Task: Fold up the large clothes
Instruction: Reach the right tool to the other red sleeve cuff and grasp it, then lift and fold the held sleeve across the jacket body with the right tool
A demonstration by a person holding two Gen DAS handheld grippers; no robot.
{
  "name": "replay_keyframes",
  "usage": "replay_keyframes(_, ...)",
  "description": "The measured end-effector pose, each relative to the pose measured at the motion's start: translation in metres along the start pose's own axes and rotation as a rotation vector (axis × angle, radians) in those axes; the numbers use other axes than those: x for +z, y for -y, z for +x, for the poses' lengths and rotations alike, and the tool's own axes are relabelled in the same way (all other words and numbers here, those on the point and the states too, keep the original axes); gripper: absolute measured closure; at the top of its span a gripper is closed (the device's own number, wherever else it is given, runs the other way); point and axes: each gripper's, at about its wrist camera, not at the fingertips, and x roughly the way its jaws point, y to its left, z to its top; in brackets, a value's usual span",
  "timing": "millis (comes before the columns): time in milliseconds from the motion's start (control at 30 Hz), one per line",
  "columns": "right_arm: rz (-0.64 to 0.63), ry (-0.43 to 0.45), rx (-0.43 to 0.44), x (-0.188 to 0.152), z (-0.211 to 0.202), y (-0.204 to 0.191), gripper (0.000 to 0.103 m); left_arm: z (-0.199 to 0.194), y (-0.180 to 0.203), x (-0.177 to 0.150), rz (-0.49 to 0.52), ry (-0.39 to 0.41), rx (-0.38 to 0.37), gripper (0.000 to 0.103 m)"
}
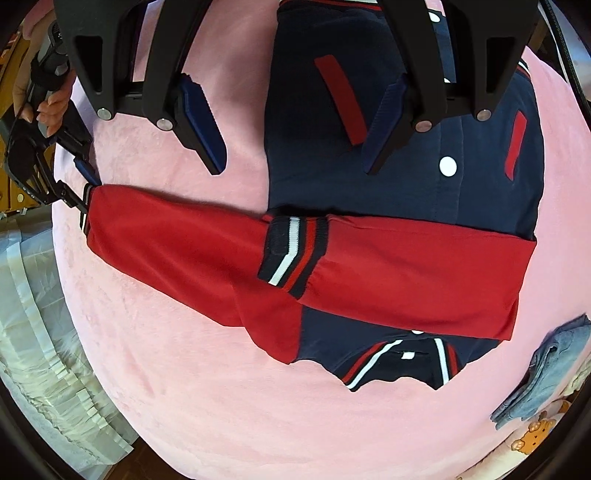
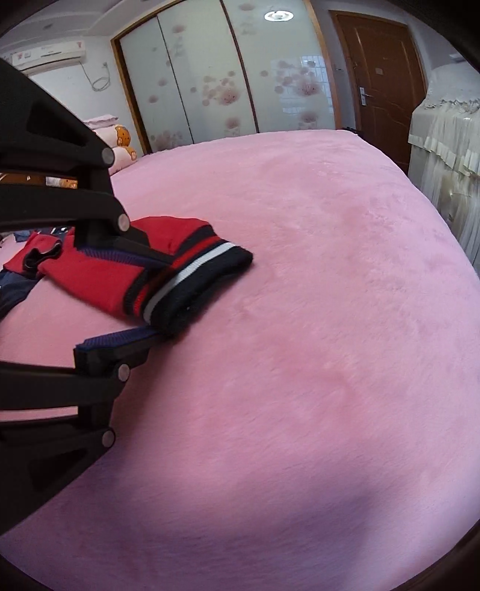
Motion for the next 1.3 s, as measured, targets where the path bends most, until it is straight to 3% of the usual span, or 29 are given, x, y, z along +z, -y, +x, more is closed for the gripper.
replay_keyframes(200,-0.012,0.023,-0.002,-0.001,-0.001,-0.004,0.094,0.004,0.003,0.006,-0.009,0.001,-0.015,0.029)
replay_keyframes(267,-0.007,0.051,0.052,-0.004,-0.006,-0.002,0.095,0.004,0.001,0.007,-0.015,0.004,-0.011,0.029)
replay_keyframes(400,-0.051,0.12,0.069,-0.017,-0.019,-0.01,0.095,-0.002,-0.009,0.006,-0.038,0.005,0.0,0.029)
replay_keyframes(667,-0.243,0.275,0.118,-0.058,-0.053,-0.068,0.095,-0.018,-0.052,0.003,-0.078,0.027,0.018,0.029)
replay_keyframes(867,-0.434,0.38,0.14,-0.103,-0.076,-0.127,0.095,-0.038,-0.097,0.008,-0.087,0.079,0.03,0.029)
replay_keyframes(1067,-0.621,0.451,0.142,-0.17,-0.083,-0.186,0.095,-0.059,-0.147,0.014,-0.067,0.11,0.024,0.029)
replay_keyframes(1300,-0.797,0.46,0.161,-0.26,-0.061,-0.223,0.095,-0.074,-0.201,0.027,-0.032,0.102,0.001,0.029)
